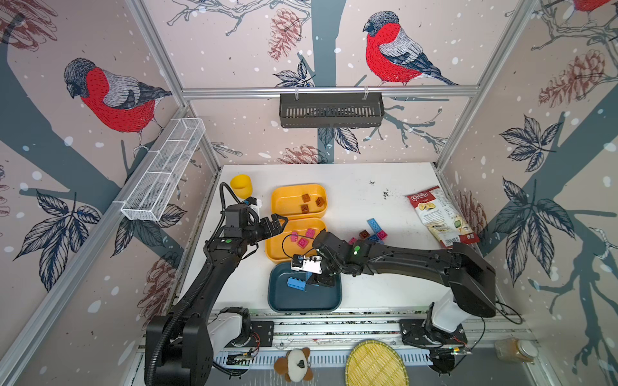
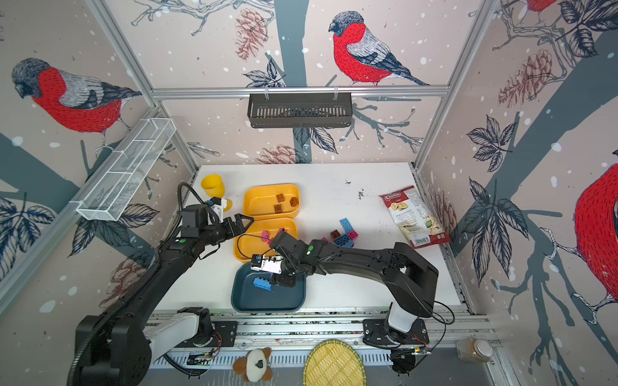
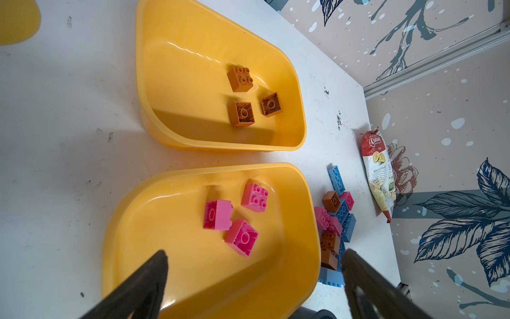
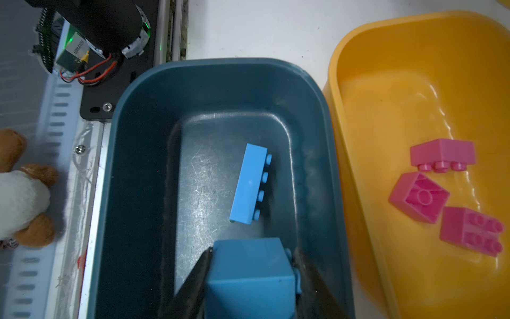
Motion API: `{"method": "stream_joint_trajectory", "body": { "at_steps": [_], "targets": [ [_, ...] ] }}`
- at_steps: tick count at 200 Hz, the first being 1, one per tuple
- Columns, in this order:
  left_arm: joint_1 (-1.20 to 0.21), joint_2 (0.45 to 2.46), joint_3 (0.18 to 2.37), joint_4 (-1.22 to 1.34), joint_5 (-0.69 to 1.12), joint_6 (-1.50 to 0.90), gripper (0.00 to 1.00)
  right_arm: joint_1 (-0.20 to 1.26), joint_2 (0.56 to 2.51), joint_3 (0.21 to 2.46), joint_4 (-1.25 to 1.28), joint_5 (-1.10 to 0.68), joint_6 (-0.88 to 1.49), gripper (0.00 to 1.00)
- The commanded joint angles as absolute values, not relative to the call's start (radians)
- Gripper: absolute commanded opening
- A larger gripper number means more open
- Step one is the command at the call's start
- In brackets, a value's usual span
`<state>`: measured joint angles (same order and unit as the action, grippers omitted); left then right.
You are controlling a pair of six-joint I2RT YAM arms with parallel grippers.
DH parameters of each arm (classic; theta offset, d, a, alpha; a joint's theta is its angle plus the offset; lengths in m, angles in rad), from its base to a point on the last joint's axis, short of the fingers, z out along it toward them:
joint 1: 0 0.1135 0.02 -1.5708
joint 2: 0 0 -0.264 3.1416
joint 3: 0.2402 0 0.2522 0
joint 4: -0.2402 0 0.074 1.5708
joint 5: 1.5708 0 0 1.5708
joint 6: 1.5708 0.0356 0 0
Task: Sort the legos into containers by color
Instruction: Place the lego in the container, then pick up the lego from the middle-right of the table.
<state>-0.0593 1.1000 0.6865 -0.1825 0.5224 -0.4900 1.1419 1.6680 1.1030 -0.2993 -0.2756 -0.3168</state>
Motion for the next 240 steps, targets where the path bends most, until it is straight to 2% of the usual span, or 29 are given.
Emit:
{"method": "stream_joint_trajectory", "body": {
  "at_steps": [1,24,42,52,88,122,168,194,240],
  "targets": [
    [-0.057,1.095,0.685,-0.181,0.537,-0.486,0.97,1.141,1.679,1.117,-0.250,-0.201,-0.301,0.52],
    [-0.056,1.095,0.686,-0.170,0.548,-0.494,0.97,1.119,1.656,1.113,-0.239,-0.171,-0.289,0.64],
    [-0.057,1.103,0.683,-0.159,0.554,-0.496,0.97,1.074,1.607,1.094,-0.232,-0.174,-0.273,0.79],
    [-0.056,1.110,0.681,-0.151,0.558,-0.499,0.97,1.039,1.576,1.082,-0.233,-0.183,-0.262,0.81],
    [-0.057,1.124,0.674,-0.121,0.579,-0.514,0.97,0.849,1.490,1.076,-0.296,-0.208,-0.178,0.80],
    [-0.058,1.139,0.676,-0.106,0.586,-0.519,0.97,0.653,1.490,1.103,-0.417,-0.072,-0.073,0.77],
    [-0.062,1.158,0.687,-0.085,0.600,-0.531,0.97,0.415,1.559,1.127,-0.476,0.000,0.007,0.73],
    [-0.071,1.163,0.689,-0.071,0.615,-0.541,0.97,0.352,1.629,1.146,-0.466,0.032,0.006,0.70],
    [-0.089,1.164,0.691,-0.069,0.617,-0.550,0.97,0.338,1.768,1.199,-0.453,0.023,-0.015,0.67]
  ]
}}
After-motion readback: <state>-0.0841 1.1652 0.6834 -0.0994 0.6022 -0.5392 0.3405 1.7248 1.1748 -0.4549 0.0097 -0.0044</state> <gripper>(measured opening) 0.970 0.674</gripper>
